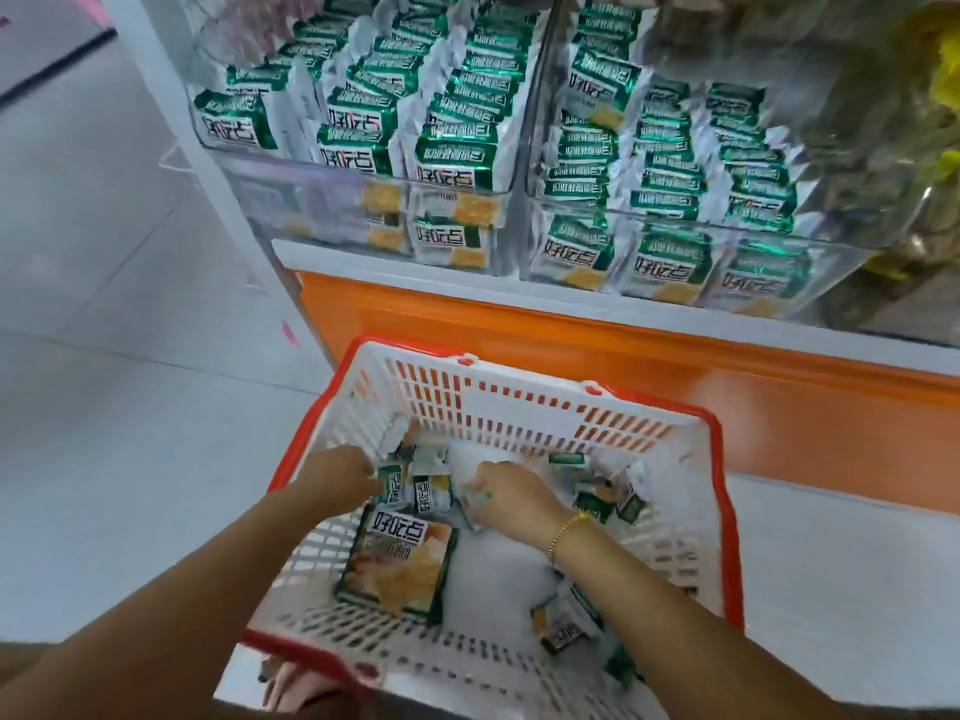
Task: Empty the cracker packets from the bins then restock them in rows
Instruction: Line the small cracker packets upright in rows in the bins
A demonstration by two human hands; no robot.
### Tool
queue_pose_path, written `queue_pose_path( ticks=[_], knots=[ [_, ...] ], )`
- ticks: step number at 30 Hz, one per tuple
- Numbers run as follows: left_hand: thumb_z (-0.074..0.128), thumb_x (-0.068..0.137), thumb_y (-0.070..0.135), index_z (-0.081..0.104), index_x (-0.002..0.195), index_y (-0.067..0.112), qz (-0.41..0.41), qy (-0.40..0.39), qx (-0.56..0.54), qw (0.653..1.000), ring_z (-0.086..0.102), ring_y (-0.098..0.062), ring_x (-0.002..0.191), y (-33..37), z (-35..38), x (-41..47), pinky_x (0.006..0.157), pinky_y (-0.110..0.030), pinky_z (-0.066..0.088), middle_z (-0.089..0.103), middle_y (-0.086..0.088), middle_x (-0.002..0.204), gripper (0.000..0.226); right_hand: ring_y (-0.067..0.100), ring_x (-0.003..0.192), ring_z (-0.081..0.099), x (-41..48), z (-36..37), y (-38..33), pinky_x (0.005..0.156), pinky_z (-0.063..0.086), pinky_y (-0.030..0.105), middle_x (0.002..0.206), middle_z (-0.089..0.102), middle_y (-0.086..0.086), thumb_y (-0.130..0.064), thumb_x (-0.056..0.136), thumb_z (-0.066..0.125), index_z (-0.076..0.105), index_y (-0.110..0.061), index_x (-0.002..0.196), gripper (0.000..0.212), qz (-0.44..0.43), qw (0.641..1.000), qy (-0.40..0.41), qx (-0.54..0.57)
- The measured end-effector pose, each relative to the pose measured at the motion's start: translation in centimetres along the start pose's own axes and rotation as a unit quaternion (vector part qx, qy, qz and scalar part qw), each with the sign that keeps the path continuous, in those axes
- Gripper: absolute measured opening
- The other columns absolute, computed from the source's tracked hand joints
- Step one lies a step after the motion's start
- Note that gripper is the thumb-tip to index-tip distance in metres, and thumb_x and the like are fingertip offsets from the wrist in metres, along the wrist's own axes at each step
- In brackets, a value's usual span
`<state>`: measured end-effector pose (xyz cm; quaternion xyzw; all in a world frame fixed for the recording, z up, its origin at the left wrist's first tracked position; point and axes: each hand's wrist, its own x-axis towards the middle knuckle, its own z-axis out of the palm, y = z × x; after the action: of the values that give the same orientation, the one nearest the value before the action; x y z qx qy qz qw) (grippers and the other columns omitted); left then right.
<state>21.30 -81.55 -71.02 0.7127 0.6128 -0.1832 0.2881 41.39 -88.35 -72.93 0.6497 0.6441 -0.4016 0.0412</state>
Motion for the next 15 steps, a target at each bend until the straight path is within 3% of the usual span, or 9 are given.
queue_pose_path(
  ticks=[3, 6, 9, 12, 15],
  knots=[
    [0.059, 0.089, 0.023, 0.063, 0.099, 0.003, -0.044, -0.033, -0.103, 0.993, 0.056, -0.021, 0.080, -1.2, 4.6, 1.2, 0.067, -0.028, 0.043, 0.063, -0.012, 0.092, 0.023, 0.032, 0.103, 0.057, 2.4, 3.8, 2.4, 0.076, 0.044, 0.031, 0.109, 0.062, 0.016, -0.018, 0.091, 0.052, 0.061, -0.007, 0.108, 0.022, -0.002, 1.000, -0.017, 0.010],
    [0.061, 0.088, 0.015, 0.054, 0.103, 0.007, -0.095, -0.007, -0.209, 0.973, 0.061, -0.021, 0.079, -1.7, 8.5, 1.9, 0.065, -0.028, 0.050, 0.063, -0.010, 0.097, 0.019, 0.034, 0.099, 0.057, 4.0, 5.1, 2.9, 0.069, 0.036, 0.029, 0.105, 0.064, 0.021, -0.006, 0.090, 0.047, 0.062, -0.004, 0.098, 0.017, -0.008, 0.999, -0.043, 0.005],
    [0.059, 0.088, 0.006, 0.051, 0.102, 0.014, -0.105, 0.037, -0.258, 0.960, 0.063, -0.021, 0.075, -1.4, 10.0, 2.3, 0.058, -0.027, 0.052, 0.062, -0.006, 0.095, 0.019, 0.035, 0.109, 0.055, 5.9, 5.4, 2.3, 0.083, 0.042, 0.030, 0.118, 0.061, 0.022, -0.008, 0.096, 0.047, 0.053, -0.004, 0.134, 0.039, -0.038, 0.998, -0.051, 0.016],
    [0.058, 0.088, 0.002, 0.053, 0.119, 0.006, -0.111, 0.064, -0.295, 0.947, 0.062, -0.029, 0.096, -0.7, 10.6, 3.4, 0.066, -0.027, 0.046, 0.061, -0.013, 0.111, 0.032, 0.033, 0.115, 0.055, 7.8, 5.3, 1.0, 0.097, 0.044, 0.035, 0.136, 0.053, 0.019, -0.012, 0.098, 0.045, 0.044, -0.010, 0.143, 0.045, -0.056, 0.996, -0.063, 0.034],
    [0.059, 0.087, 0.006, 0.051, 0.118, 0.006, -0.135, 0.086, -0.335, 0.928, 0.062, -0.030, 0.097, -0.6, 11.3, 4.5, 0.070, -0.033, 0.052, 0.059, -0.012, 0.107, 0.031, 0.031, 0.123, 0.050, 9.3, 5.2, 0.4, 0.101, 0.043, 0.038, 0.148, 0.042, 0.015, -0.012, 0.097, 0.043, 0.036, -0.015, 0.148, 0.051, -0.063, 0.996, -0.046, 0.032]
  ],
)
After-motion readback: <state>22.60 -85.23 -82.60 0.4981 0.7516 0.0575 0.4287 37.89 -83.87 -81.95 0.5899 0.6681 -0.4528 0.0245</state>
